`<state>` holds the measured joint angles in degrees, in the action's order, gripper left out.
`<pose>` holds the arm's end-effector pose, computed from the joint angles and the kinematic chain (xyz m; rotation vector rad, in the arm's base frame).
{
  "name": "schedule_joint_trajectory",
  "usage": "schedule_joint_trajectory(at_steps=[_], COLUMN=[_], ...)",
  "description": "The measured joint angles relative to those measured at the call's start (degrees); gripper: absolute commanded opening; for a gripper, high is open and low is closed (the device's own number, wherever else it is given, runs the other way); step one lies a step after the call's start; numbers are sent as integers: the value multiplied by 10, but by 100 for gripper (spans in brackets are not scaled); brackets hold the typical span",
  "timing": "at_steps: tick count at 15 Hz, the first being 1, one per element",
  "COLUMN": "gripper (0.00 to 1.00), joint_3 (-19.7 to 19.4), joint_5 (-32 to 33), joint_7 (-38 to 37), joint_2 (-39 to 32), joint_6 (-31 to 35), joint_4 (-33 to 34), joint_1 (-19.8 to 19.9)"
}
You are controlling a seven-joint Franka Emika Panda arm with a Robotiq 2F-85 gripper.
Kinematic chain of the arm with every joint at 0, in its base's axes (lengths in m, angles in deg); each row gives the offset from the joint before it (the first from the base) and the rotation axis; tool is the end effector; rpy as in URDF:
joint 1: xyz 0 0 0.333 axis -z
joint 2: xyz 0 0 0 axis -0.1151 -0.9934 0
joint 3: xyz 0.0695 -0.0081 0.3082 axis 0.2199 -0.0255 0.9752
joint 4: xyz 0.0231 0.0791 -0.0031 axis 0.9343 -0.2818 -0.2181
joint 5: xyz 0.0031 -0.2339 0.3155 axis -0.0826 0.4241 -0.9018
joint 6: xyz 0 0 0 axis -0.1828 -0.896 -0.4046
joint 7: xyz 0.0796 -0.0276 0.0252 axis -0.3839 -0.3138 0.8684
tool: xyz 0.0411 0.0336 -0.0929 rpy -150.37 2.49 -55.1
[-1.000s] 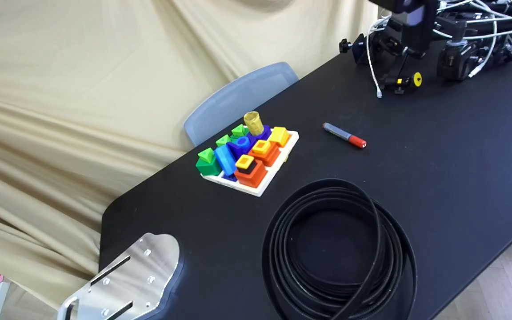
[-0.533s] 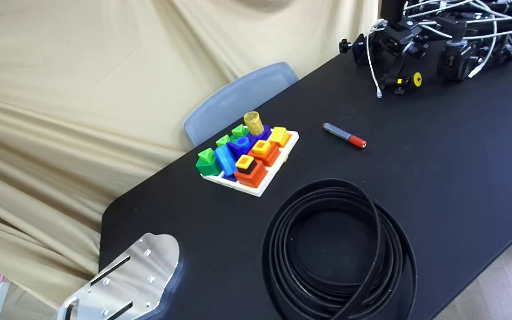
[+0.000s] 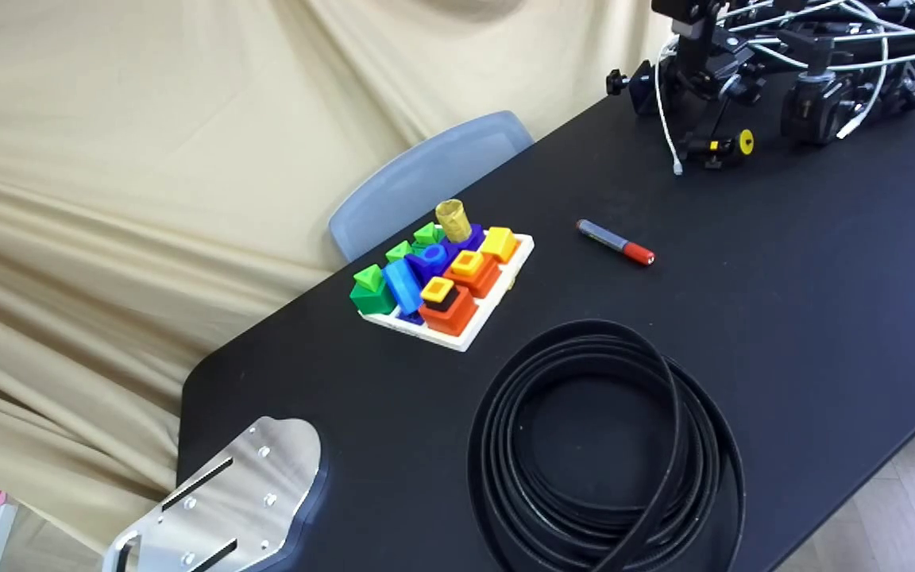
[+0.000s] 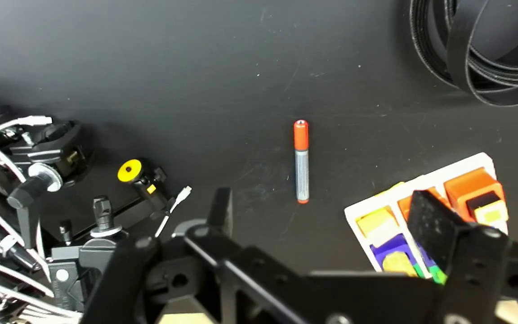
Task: Move the marker towards you
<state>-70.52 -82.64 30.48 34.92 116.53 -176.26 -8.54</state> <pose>0.4111 0.0819 0.3939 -3.1023 0.0106 -0.4025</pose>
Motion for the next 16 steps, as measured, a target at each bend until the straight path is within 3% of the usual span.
schedule_joint_trajectory(at_steps=[3, 12, 16], gripper=[100, 100, 100], joint_3=[-25, -30, -36], joint_5=[1, 0, 4], joint_7=[48, 45, 30], joint_2=[-64, -113, -197], joint_6=[13, 11, 13], joint_4=[26, 54, 98], joint_1=[-4, -4, -1])
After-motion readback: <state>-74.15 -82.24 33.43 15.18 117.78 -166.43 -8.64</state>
